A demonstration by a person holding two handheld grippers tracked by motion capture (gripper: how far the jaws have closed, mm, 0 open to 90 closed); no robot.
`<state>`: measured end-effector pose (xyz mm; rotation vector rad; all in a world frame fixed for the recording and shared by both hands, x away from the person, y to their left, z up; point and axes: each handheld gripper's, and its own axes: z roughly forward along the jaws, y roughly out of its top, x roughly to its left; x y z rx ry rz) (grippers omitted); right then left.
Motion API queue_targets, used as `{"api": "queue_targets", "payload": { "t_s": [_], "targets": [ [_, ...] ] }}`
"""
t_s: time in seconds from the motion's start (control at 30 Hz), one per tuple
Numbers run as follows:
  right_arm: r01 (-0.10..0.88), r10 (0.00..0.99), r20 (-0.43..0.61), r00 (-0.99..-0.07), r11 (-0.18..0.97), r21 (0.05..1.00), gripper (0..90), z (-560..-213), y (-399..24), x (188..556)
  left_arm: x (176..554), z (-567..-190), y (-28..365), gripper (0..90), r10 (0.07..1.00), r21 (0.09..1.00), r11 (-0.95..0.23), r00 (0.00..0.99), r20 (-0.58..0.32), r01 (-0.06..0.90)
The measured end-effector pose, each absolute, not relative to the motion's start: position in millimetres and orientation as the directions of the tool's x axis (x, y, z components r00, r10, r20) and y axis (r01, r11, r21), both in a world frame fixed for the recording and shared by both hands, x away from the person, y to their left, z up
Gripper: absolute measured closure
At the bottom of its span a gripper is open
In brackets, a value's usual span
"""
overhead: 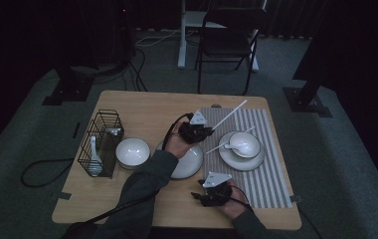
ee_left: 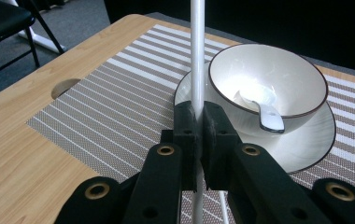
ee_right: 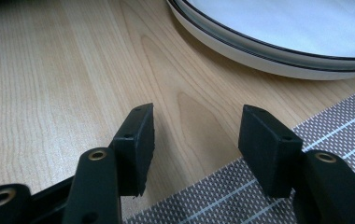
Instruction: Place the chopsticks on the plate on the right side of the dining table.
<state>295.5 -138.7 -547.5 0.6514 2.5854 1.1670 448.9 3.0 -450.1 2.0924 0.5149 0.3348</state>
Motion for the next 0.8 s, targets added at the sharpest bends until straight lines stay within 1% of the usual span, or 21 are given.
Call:
{"api": "queue_targets", "payload": {
  "t_s": [0.8],
  "targets": [
    [0.305,0.486,-0.022,-0.874,0.583,0.753,44.8,-547.4,-138.8,295.9,460.4,-462.0,-14.9,86.1,0.487,0.828,-0.505,0.873,0.04,0.244]
  ]
}}
